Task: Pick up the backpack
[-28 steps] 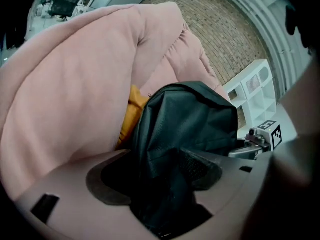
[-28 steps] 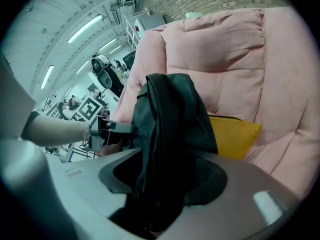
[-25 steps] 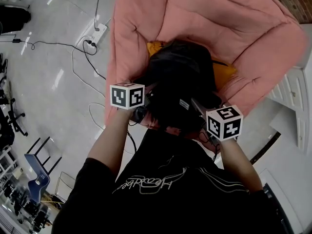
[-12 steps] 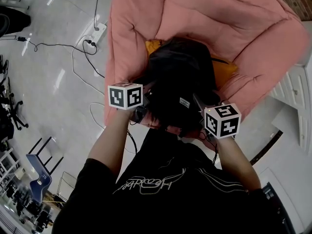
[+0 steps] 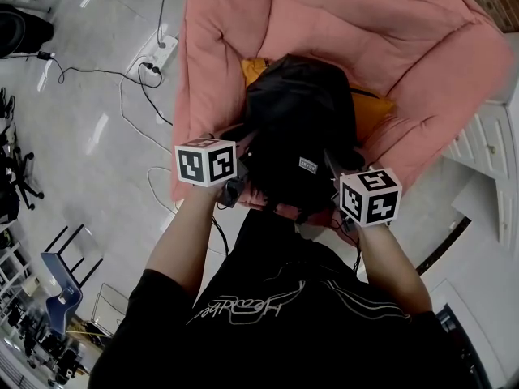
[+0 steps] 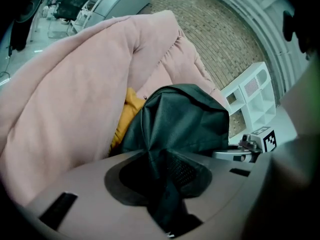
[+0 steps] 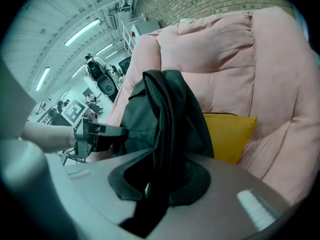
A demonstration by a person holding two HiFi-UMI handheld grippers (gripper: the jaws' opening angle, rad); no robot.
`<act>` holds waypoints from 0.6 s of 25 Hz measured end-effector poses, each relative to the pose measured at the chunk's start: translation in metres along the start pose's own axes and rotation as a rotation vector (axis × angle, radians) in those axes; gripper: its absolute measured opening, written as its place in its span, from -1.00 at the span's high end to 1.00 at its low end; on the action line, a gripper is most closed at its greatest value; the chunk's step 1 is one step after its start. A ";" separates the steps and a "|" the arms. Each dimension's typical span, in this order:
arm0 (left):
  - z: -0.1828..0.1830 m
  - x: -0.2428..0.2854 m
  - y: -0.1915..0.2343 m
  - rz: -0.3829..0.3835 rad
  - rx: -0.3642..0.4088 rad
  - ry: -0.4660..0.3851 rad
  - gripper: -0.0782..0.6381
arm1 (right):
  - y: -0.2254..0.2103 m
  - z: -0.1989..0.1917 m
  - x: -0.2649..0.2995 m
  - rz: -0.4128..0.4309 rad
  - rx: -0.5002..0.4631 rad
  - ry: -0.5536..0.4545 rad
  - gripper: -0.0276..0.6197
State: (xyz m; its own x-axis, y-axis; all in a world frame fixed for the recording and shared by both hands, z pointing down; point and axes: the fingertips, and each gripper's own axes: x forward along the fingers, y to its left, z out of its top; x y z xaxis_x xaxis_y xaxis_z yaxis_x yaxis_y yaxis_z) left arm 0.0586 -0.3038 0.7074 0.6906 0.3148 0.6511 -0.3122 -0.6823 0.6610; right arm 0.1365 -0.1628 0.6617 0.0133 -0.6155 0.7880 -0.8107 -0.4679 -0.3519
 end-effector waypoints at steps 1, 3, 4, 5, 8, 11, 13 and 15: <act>-0.001 -0.002 -0.002 0.001 0.000 -0.005 0.50 | 0.000 -0.001 -0.001 0.004 0.003 -0.004 0.71; -0.003 -0.007 -0.006 0.006 0.000 -0.015 0.52 | 0.003 -0.002 -0.004 0.011 0.007 -0.012 0.72; -0.004 -0.010 -0.007 0.010 0.001 -0.021 0.53 | 0.005 -0.002 -0.006 0.015 0.008 -0.017 0.72; -0.003 -0.015 -0.009 0.016 0.003 -0.028 0.54 | 0.008 -0.001 -0.008 0.019 0.010 -0.023 0.72; -0.003 -0.028 -0.015 0.034 0.009 -0.050 0.57 | 0.017 -0.002 -0.014 0.038 0.028 -0.041 0.73; -0.008 -0.038 -0.025 0.043 0.003 -0.074 0.59 | 0.020 -0.007 -0.023 0.062 0.062 -0.053 0.74; -0.015 -0.043 -0.032 0.042 0.004 -0.080 0.60 | 0.022 -0.010 -0.031 0.074 0.068 -0.066 0.74; -0.019 -0.051 -0.041 0.046 0.011 -0.085 0.60 | 0.025 -0.013 -0.040 0.087 0.069 -0.080 0.74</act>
State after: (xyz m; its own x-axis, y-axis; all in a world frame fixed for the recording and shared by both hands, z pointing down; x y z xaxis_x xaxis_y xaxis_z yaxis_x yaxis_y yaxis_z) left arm 0.0237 -0.2792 0.6548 0.7285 0.2265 0.6465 -0.3380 -0.7021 0.6267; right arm 0.1078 -0.1417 0.6283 -0.0064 -0.7026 0.7116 -0.7687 -0.4517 -0.4529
